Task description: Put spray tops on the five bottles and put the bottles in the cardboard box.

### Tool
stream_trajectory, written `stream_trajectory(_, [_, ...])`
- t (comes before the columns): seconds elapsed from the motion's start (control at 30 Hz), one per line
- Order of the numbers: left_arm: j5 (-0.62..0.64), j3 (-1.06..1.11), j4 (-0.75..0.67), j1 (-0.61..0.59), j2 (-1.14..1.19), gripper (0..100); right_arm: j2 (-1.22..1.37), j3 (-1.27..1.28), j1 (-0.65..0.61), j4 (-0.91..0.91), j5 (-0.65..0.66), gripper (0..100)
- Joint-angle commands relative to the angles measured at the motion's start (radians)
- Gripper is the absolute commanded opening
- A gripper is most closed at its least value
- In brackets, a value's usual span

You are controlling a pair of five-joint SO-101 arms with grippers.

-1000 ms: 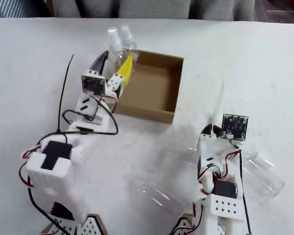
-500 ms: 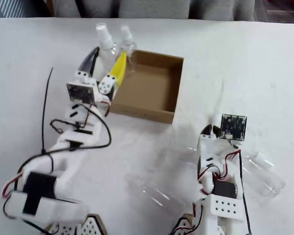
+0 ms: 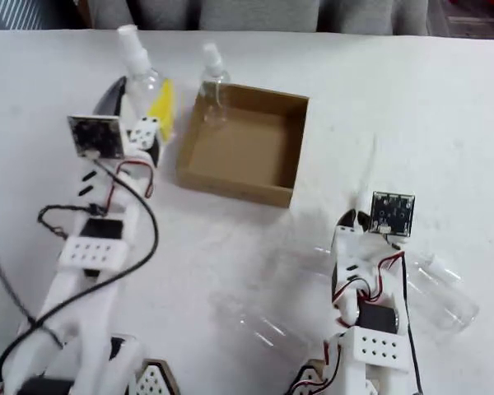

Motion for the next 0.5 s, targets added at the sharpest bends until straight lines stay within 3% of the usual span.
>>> stream_trajectory(0.0, [0.012,-0.014,0.147,-0.035,-0.193,2,-0.008,-0.006,0.004,-0.022,0.011,1.7])
stream_trajectory(0.23, [0.137,-0.012,0.434,-0.039,-0.452,2,-0.01,-0.132,-0.012,0.056,0.0,1.6])
stream_trajectory(0.47, [0.258,0.0,0.535,0.018,-0.509,2,-0.025,-0.377,-0.352,0.355,-0.049,1.6])
